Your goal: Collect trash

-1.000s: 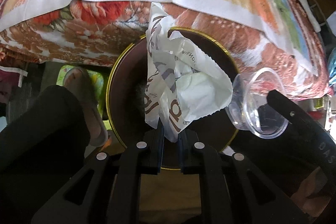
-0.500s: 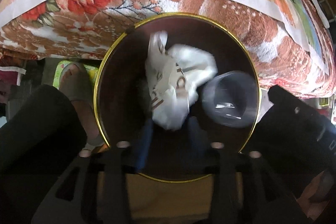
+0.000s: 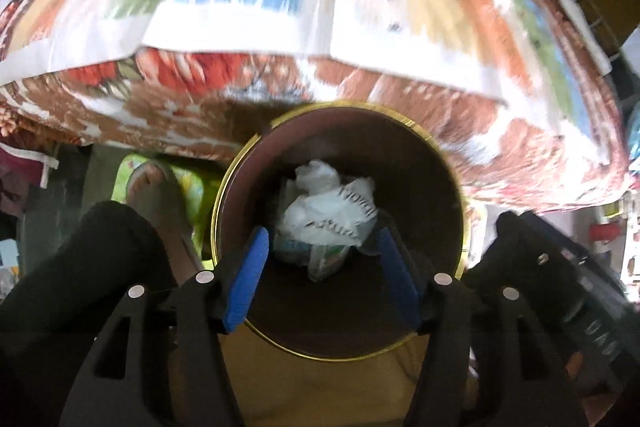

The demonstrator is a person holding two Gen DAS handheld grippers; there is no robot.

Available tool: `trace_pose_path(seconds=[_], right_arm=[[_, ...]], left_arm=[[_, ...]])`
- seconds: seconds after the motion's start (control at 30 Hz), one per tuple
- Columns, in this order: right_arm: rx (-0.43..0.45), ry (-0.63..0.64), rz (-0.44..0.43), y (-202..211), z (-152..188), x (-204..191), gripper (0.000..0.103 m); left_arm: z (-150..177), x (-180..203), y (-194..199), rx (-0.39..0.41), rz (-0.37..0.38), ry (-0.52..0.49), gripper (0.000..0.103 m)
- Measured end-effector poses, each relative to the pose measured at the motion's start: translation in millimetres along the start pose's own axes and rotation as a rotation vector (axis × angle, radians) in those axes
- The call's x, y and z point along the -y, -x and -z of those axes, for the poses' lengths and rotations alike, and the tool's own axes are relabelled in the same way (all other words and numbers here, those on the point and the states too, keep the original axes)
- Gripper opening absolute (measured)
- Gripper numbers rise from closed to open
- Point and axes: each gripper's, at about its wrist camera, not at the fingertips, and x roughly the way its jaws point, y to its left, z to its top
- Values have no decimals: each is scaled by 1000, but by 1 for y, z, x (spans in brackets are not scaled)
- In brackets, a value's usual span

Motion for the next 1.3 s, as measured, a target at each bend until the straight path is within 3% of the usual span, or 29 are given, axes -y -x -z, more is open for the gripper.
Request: trace_pose_path(seconds=[0.1,0.23,0.47,0.6,0.67,0.73,0.8,0.93,1.3], right_arm=[[45,39,-22,23,5,-7,46],[152,131,2,60,18,-21,55],[210,200,-14,93,46,-30,57],[265,226,-8,115,69,-33,78],[282,244,-7,123,83,-34,84],[306,248,-21,133,96,-33,94],[332,250,-17,140,104,-31,94],[371,283,-36,147,111,-36,94],[377,311,-63,144,113,-43,94]], left_arm=[[6,-1,30,45,78,-17,64],[18,0,64,129,107,-73,70],[52,7,108,249,162,-175,82],[73,5,125,287,178,-197,97],[87,6,138,341,167,-229,97],[98,6,144,343,175,-258,97],[106,6,144,330,173,-283,97],[114,1,140,383,143,-292,97],[110,-1,133,394,90,-267,97]])
